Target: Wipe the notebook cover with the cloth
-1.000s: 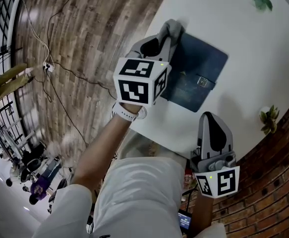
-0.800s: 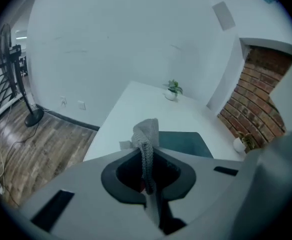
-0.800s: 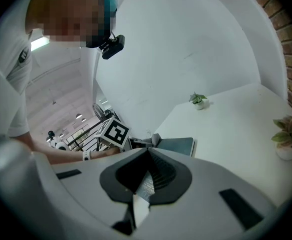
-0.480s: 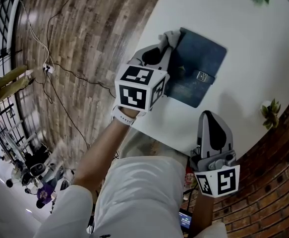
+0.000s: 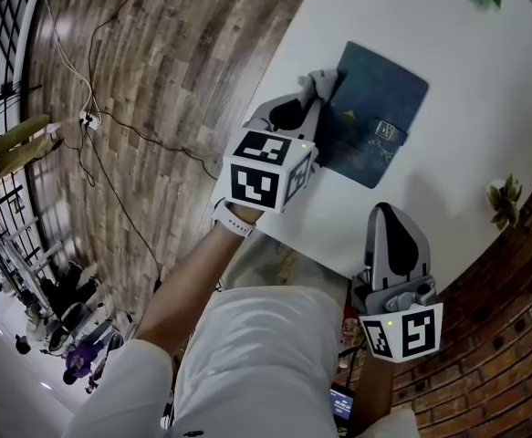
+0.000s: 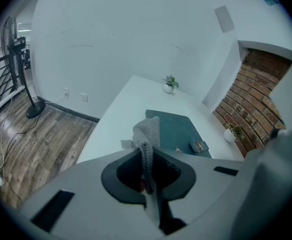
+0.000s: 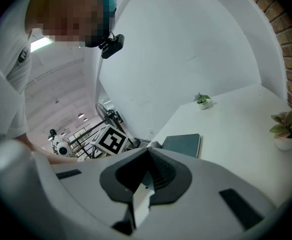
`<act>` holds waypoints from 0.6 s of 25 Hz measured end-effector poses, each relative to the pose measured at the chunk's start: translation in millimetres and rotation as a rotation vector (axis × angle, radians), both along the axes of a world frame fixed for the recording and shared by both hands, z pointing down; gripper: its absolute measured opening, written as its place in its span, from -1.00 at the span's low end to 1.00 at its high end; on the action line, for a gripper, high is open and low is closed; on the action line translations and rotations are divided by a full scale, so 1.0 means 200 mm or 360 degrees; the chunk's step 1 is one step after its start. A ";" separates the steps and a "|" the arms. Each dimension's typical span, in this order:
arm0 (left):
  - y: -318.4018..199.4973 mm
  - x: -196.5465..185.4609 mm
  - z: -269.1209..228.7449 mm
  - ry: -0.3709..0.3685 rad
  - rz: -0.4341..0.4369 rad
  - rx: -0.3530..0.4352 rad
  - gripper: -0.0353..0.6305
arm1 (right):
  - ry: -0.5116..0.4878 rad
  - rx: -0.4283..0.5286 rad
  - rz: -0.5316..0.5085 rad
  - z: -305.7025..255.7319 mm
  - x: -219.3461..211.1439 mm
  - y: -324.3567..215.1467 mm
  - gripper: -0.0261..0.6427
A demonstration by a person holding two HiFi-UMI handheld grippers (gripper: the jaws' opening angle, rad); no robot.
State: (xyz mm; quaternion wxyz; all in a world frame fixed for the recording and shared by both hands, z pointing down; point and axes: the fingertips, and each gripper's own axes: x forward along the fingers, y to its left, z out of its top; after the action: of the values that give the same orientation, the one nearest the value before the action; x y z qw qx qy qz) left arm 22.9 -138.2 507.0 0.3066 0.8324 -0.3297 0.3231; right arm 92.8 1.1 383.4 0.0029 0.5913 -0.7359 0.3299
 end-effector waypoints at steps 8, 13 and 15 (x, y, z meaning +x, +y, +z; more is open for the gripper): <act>0.17 -0.09 0.01 0.0007 0.0011 -0.0023 -0.81 | 0.0023 0.0009 -0.0022 0.00 -0.10 0.08 -0.91; 0.25 -0.16 0.00 0.0003 0.0044 -0.0046 -0.81 | 0.0045 0.0012 0.0001 -0.04 -0.14 0.12 -0.91; 0.28 -0.17 -0.02 -0.0003 0.0066 -0.0058 -0.81 | 0.0053 0.0015 0.0006 -0.07 -0.16 0.13 -0.91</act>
State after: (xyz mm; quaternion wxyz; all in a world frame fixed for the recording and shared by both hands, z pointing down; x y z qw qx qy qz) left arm -12.0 -82.1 502.8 0.3148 0.8330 -0.3067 0.3361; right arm 60.9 27.4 369.3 0.0118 0.5980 -0.7362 0.3166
